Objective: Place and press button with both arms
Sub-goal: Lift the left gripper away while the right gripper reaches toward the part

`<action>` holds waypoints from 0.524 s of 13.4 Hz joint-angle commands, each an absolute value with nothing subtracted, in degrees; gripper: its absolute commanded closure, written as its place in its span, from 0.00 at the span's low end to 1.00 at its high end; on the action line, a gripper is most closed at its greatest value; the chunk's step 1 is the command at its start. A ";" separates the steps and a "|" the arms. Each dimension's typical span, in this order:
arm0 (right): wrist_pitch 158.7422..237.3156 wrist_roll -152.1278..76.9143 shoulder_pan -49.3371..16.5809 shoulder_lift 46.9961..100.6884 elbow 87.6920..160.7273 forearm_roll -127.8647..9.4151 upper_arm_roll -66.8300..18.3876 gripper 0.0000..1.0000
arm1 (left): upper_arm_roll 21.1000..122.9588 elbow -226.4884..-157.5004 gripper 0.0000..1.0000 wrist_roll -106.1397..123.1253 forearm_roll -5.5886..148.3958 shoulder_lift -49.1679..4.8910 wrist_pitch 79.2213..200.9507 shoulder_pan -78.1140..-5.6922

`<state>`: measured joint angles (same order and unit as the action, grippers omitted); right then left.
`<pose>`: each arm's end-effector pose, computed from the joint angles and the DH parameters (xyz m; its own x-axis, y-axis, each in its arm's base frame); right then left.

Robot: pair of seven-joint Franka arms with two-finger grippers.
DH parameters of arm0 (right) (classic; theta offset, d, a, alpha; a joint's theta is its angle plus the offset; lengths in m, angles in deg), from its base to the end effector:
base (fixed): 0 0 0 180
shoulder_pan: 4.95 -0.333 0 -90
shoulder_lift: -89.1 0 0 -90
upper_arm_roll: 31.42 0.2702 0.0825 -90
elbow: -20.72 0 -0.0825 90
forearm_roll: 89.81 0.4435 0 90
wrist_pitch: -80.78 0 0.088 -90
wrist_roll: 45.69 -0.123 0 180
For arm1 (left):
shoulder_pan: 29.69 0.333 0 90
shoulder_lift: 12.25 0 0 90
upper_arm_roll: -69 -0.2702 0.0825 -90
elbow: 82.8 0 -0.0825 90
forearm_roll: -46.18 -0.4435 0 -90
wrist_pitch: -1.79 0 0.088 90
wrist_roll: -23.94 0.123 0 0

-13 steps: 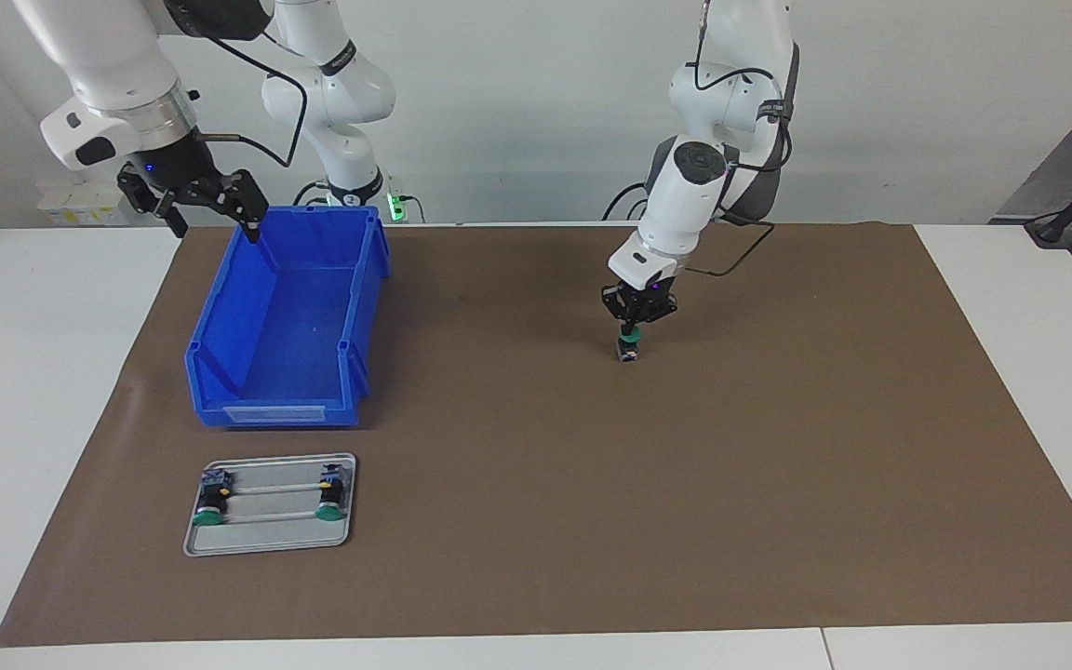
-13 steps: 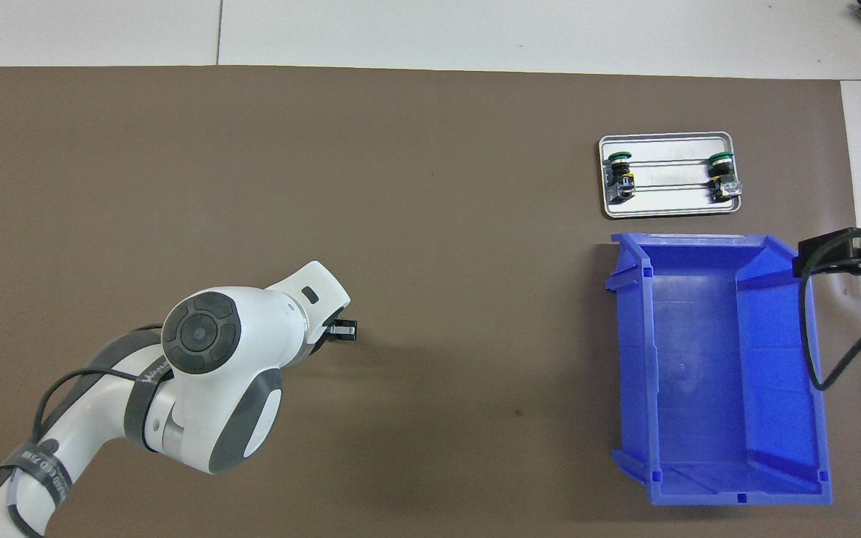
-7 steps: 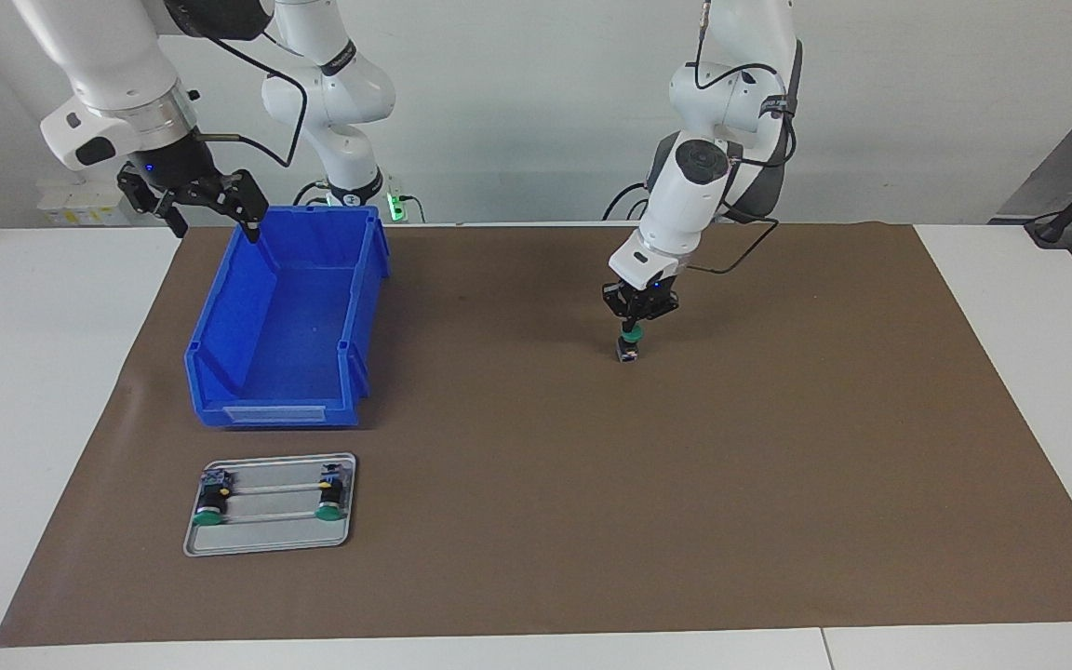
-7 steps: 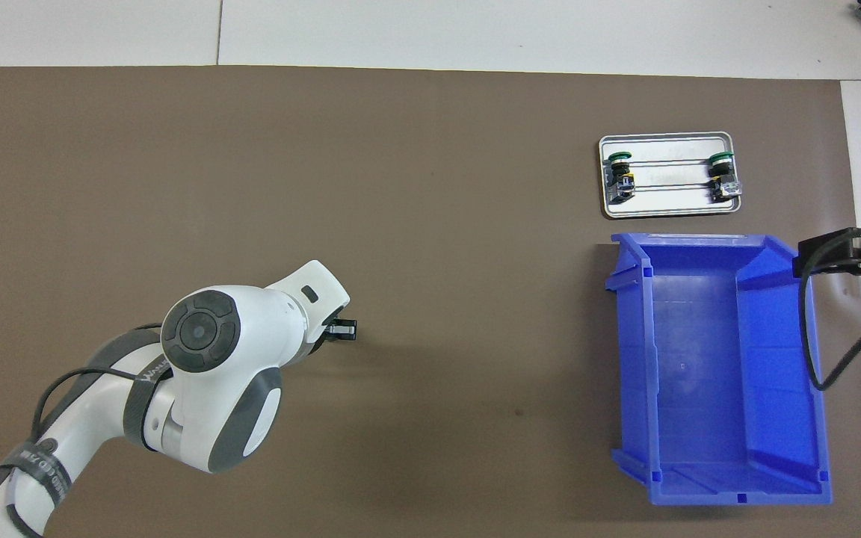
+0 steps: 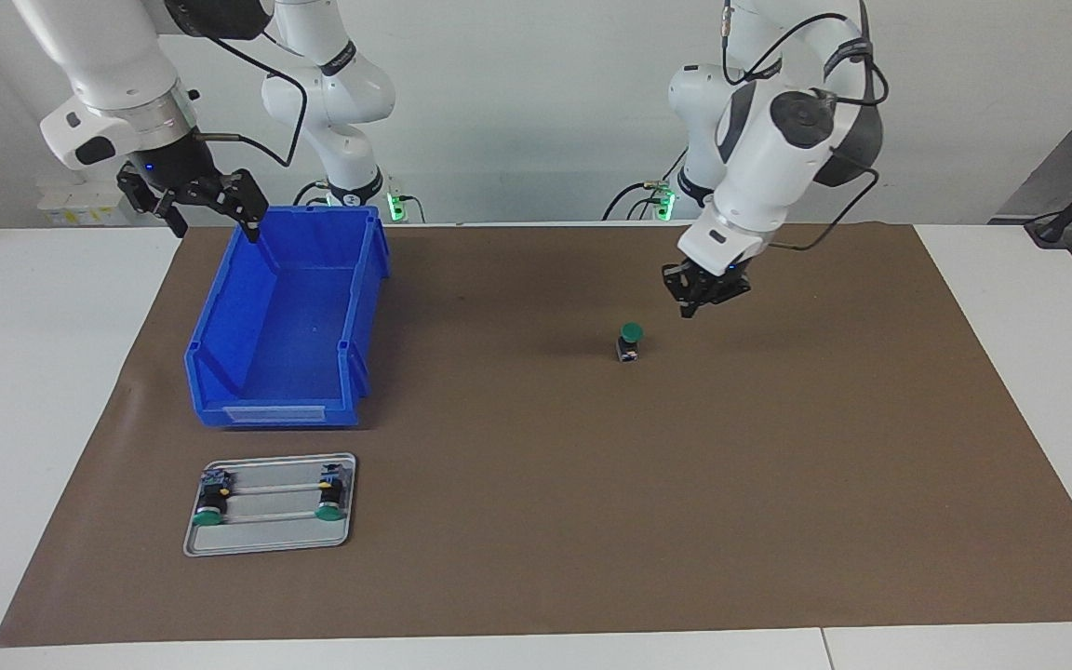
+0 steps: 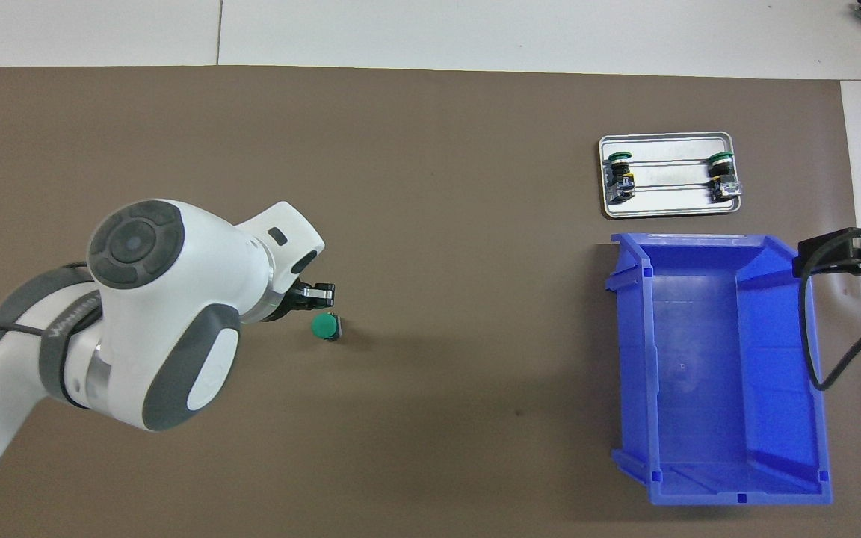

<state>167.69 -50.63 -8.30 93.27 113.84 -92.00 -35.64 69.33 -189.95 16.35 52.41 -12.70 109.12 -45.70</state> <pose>0.5880 -0.0150 0.5730 0.9942 -0.1028 -0.0328 -0.1017 -0.9942 0.0358 0.5921 -0.1839 0.4242 0.9925 -0.1208 -0.0200 -0.1181 -0.9878 0.1017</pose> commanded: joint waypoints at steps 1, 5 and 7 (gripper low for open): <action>169.28 -51.22 -8.91 94.81 115.64 -91.84 -34.68 0.00 | 69.70 -184.32 0.87 25.48 51.28 -13.93 102.97 -36.40; 176.56 -57.97 -18.19 92.54 117.05 -91.14 -34.32 0.00 | 69.79 -176.51 0.60 32.11 46.19 -14.10 97.07 -30.30; 182.88 -60.53 -23.30 91.12 118.45 -86.41 -34.32 0.00 | 69.79 -169.76 0.46 32.11 46.09 -16.28 88.94 -30.30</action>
